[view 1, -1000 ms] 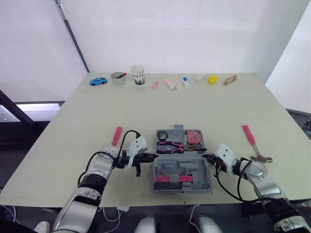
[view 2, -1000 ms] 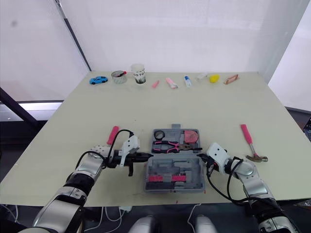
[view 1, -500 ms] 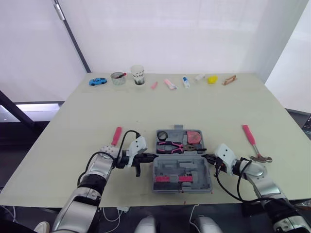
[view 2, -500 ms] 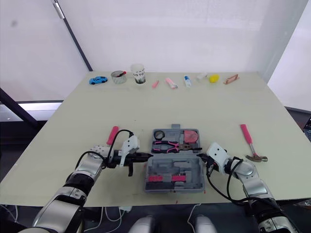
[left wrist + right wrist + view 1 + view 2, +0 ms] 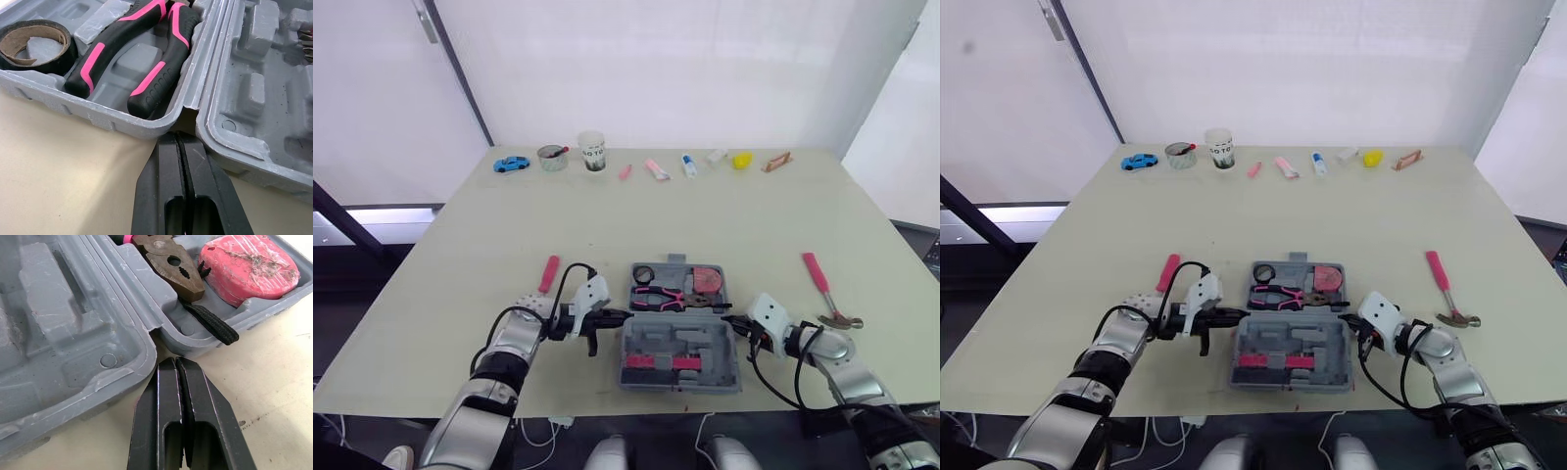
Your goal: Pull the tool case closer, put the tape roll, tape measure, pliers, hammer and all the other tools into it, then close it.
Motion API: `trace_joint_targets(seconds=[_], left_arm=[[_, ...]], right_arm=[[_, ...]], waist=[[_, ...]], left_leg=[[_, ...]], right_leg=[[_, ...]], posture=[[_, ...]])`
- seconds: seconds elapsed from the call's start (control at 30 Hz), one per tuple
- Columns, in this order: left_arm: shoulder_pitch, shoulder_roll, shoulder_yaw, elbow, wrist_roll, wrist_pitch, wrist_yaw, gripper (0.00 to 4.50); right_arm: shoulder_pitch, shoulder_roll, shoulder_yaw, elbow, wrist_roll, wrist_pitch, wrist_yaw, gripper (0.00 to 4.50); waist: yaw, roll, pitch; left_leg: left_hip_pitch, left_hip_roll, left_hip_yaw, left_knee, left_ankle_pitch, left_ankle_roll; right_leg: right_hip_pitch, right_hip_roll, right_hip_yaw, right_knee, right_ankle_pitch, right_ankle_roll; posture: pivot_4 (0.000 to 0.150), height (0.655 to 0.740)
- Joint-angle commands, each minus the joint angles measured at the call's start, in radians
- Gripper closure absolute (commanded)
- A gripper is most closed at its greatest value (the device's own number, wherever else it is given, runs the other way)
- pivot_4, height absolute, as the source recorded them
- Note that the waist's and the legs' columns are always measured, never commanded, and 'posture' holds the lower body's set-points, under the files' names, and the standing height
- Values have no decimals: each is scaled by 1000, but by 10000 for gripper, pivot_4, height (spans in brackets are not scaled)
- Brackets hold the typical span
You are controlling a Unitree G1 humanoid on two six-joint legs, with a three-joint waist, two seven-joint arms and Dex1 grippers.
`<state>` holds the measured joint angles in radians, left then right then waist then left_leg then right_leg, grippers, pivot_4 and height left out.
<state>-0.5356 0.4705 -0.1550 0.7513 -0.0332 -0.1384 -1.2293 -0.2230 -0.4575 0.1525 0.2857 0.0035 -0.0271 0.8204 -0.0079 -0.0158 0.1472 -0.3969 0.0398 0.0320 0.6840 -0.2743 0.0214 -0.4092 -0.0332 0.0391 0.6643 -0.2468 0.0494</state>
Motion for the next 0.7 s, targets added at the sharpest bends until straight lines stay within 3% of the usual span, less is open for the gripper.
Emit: trace_joint_targets(seconds=[0.03, 0.7], left_arm=[[20, -8, -14, -20, 7, 7, 11, 45000], [31, -1, -10, -33, 6, 15, 15, 45000]], right_arm=[[-26, 8, -5, -5, 2, -30, -18, 44516], [-28, 14, 12, -2, 9, -17, 12, 44516]], waist=[[0, 0, 0], [-3, 0, 0]], left_leg=[[0, 0, 0, 0, 0, 0], [0, 0, 0, 0, 0, 0]], right_leg=[[0, 0, 0, 0, 0, 0], [0, 0, 0, 0, 0, 0]], posture=[[1500, 7400], [1500, 7400]])
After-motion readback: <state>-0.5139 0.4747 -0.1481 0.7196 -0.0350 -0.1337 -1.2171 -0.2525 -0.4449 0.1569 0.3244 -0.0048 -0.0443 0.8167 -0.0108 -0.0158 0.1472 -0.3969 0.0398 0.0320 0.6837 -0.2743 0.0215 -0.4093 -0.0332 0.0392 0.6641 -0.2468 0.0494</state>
